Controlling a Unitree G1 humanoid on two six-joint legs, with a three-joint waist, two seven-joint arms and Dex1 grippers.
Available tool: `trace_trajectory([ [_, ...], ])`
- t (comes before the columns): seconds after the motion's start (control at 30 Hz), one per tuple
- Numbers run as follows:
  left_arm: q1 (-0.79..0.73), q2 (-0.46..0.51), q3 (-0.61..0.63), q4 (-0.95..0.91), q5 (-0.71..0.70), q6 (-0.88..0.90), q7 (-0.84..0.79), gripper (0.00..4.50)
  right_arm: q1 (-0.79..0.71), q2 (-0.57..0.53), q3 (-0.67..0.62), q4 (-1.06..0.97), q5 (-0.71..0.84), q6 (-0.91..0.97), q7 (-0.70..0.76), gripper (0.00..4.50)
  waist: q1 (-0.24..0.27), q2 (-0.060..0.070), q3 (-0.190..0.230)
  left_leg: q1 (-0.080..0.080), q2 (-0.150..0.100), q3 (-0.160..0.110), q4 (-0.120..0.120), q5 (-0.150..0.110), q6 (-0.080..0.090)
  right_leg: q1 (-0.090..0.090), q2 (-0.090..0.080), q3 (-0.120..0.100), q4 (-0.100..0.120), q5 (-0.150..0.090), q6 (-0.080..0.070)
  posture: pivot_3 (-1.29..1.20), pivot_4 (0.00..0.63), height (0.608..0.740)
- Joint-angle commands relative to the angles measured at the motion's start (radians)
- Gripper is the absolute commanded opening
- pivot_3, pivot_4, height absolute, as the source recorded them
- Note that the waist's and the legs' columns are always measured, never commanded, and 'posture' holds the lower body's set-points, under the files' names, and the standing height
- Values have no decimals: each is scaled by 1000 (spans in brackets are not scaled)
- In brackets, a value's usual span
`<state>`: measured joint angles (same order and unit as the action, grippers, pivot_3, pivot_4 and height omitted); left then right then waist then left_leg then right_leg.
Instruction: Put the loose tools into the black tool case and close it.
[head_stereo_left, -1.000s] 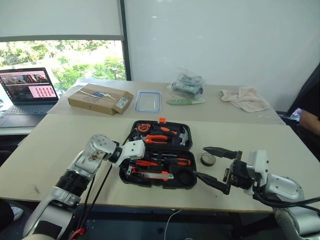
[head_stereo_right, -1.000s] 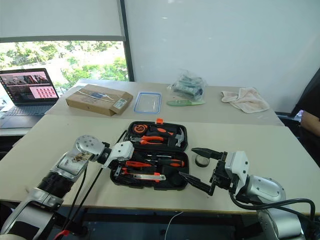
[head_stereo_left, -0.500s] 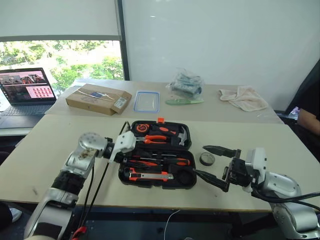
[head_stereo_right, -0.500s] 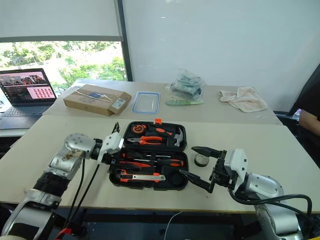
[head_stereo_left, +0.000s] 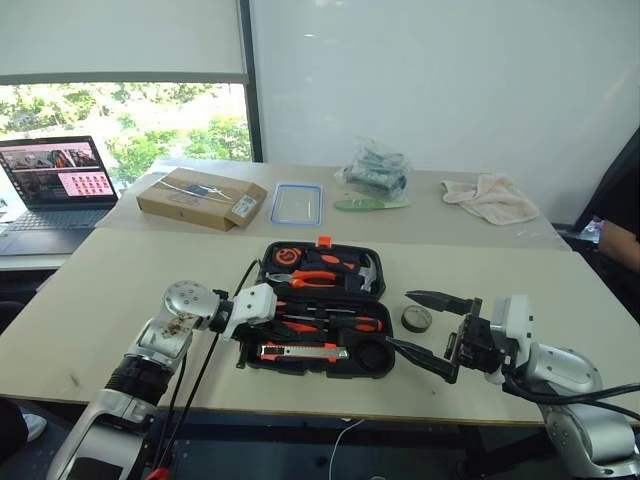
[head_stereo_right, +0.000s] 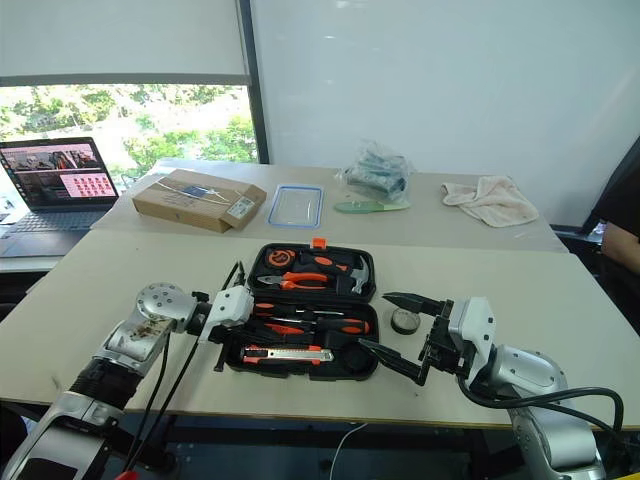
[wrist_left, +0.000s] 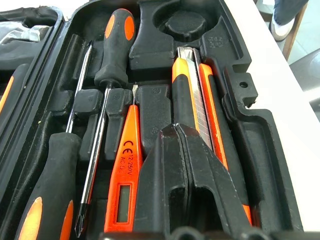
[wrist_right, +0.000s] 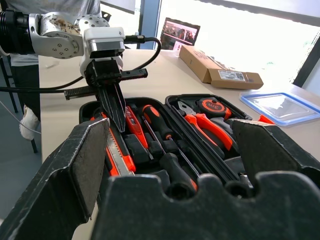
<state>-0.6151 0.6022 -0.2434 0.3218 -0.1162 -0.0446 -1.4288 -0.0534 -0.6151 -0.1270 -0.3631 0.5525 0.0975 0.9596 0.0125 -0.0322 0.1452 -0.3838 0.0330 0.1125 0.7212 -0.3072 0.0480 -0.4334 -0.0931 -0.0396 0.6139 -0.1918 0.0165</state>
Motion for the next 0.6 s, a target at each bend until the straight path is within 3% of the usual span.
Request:
trace_trajectory([
  [0.03,41,22,-57,0,58,-12,-8,50,-1,1,-12,-23,1,-19,2,4500,-1,0,0,0,0,0,0,0,0,0,0,0,0,0,0,0,150,740],
  [0.23,54,26,-123,-31,171,35,80,50,-9,8,-6,-11,-7,-24,-2,4500,0,7,-5,2,0,0,-1,0,1,2,0,0,-1,0,0,0,150,740],
  [0.33,68,10,-144,-77,196,106,121,50,-13,14,-5,-5,-13,-27,-4,4500,1,9,-7,11,0,0,-3,-1,1,11,0,0,-3,0,0,0,150,740],
  [0.47,88,-11,-118,-137,144,149,134,50,-7,14,-16,1,-19,-31,-1,4500,4,12,-9,14,0,0,-5,-2,3,13,-4,1,-2,-2,2,0,150,740],
  [0.6,89,-30,-5,-166,8,119,121,50,42,-21,-79,-3,4,-10,11,4500,11,12,-9,14,-1,0,-5,-2,3,12,-4,1,-2,-1,2,0,150,740],
])
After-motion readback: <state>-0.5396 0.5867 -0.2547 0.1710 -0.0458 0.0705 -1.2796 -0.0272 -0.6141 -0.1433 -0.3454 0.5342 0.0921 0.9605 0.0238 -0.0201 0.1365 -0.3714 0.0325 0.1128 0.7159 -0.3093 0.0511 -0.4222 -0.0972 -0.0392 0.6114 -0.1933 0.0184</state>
